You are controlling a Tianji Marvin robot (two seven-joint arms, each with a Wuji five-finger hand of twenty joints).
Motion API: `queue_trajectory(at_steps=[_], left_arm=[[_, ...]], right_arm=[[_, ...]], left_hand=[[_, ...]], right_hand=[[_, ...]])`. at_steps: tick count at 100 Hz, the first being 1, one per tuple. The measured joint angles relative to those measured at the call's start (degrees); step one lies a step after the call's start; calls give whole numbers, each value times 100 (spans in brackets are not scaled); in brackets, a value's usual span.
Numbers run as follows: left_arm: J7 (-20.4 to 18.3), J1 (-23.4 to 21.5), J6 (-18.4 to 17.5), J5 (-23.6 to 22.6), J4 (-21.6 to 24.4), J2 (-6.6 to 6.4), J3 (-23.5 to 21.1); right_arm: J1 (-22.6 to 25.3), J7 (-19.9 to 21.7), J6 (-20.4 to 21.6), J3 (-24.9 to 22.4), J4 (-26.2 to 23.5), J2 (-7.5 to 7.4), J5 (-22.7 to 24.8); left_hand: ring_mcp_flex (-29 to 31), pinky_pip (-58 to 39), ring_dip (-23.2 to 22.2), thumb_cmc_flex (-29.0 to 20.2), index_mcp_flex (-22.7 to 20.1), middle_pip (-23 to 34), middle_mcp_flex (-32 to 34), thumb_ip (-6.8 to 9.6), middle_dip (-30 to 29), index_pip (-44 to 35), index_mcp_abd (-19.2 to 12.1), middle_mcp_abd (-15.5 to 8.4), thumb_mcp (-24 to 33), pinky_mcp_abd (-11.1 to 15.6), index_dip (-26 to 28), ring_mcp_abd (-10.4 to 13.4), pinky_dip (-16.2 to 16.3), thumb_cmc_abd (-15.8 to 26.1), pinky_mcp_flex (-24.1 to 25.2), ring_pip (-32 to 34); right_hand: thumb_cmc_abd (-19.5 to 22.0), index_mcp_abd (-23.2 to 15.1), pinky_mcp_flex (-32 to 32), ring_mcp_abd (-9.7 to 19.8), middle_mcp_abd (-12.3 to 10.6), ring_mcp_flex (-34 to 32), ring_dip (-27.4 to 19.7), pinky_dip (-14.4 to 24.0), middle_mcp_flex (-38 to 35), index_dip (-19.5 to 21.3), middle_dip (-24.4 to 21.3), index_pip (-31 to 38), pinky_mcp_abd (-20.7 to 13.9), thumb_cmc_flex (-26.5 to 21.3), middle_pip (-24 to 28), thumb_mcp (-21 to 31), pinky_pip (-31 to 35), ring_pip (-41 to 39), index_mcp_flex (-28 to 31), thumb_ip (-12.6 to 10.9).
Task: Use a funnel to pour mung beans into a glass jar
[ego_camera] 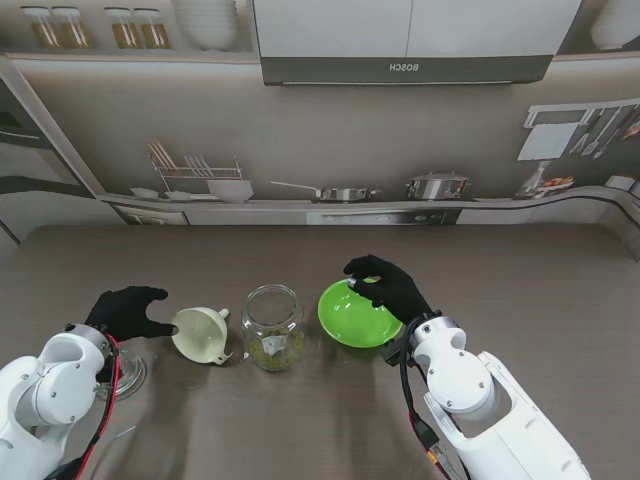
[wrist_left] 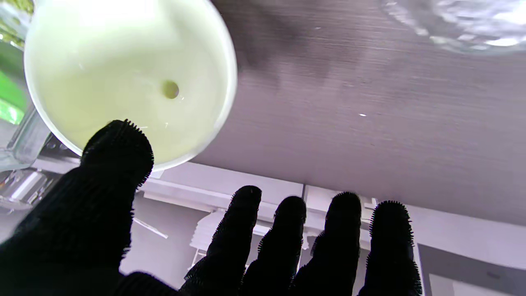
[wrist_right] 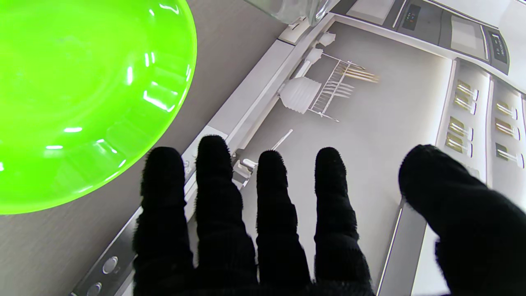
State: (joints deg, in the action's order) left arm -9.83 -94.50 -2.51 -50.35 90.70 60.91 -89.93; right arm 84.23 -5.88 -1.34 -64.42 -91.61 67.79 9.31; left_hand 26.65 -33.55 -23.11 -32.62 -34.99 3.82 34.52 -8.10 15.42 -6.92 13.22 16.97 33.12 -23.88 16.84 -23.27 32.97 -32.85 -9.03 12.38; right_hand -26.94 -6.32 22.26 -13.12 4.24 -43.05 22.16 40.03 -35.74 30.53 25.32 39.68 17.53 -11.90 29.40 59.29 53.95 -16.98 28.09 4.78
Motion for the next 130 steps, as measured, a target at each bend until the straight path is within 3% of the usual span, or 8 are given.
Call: queue_trajectory(at_steps=[9, 33, 49, 55, 68, 80, 106, 130], left_arm=[[-335, -229, -31, -225, 341, -42, -278], [-481, -492, -123, -829, 557, -139, -630], [-621, -558, -89, -1010, 589, -190, -651], [-678, -564, -60, -1091, 587, -205, -626], [-928, -568, -59, -1637, 585, -240, -551], [-989, -580, 25, -1684, 574, -261, -474], [-1179, -562, 301, -1862, 441, -275, -305], [-1415, -591, 508, -1947, 401, -278, -280]], right_arm=[[-1, 1, -6, 0, 1, 0, -6], [-15, 14, 2, 16, 16, 0, -23], [-18, 44, 2, 20, 18, -1, -48], [-18, 50, 1, 20, 18, -2, -52], [-18, 58, -1, 21, 18, -2, -57], [-18, 70, -4, 21, 18, -3, -67], [-19, 93, -5, 11, 18, -5, -96], [-19, 94, -7, 5, 18, -6, -98]], left_hand=[[-43, 55, 15, -5, 55, 57, -134, 0, 25, 7, -19, 3, -126, 0, -1, 5, 189, 7, 33, -1], [17, -966, -566, -10, 139, 55, -230, 45, 84, 5, -241, 3, -174, 24, 84, 18, 951, 229, 36, 392], [75, -1960, -1061, -11, 358, 57, -261, 97, 151, 18, -421, 3, -170, 86, 137, 125, 1341, 247, -23, 950], [159, -2236, -1229, -11, 503, 70, -303, 197, 185, 61, -519, -3, -133, 145, 108, 126, 1428, 249, -45, 1119], [178, -2893, -1622, -11, 789, 110, -303, 198, 316, 69, -761, -23, -131, 231, 255, 136, 1691, 289, -184, 1639], [314, -3336, -1856, -11, 959, 163, -307, 198, 444, 72, -970, -41, -131, 344, 347, 162, 1829, 320, -316, 2040], [555, -4078, -2287, -11, 1003, 271, -305, 198, 776, 43, -1043, -76, -131, 430, 536, 253, 2013, 320, -687, 2818], [1135, -4568, -2700, -11, 1006, 566, -121, 198, 1296, -70, -1263, -76, -49, 459, 709, 508, 2078, 320, -1239, 3765]], right_hand=[[0, 0, -2, -1, 1, 0, 0, 0, 0, -1, 0, 0, 0, 0, 0, 0, 0, 0, 0, 0], [1, 0, -3, -1, 3, 0, 0, 0, 0, -49, 0, 0, 0, -2, 0, 0, 0, 0, 0, 0], [2, 0, -5, -1, 3, 0, 0, 0, 0, -50, 0, 0, 0, -4, 0, 0, 0, 0, 0, 0], [3, 0, -7, -2, 3, 0, 0, 0, 0, -50, 0, 0, 0, -64, 0, 1, -1, 0, 0, 0], [4, 0, -8, -3, 4, 0, 0, 0, 0, -50, 0, 0, 0, -74, 0, 1, -1, 0, 0, 0], [6, 0, -9, -3, 6, 0, 0, 0, 0, -50, 0, 0, 0, -85, 0, 0, -2, 0, 0, 0], [7, 0, -11, -4, 20, 0, 0, 1, -2, -50, -1, 0, 0, -87, 0, 1, -4, 0, 0, 0], [8, 0, -12, -4, 28, 0, 0, 1, -4, -50, -1, 0, 1, -88, 0, 1, -13, 0, 0, 0]])
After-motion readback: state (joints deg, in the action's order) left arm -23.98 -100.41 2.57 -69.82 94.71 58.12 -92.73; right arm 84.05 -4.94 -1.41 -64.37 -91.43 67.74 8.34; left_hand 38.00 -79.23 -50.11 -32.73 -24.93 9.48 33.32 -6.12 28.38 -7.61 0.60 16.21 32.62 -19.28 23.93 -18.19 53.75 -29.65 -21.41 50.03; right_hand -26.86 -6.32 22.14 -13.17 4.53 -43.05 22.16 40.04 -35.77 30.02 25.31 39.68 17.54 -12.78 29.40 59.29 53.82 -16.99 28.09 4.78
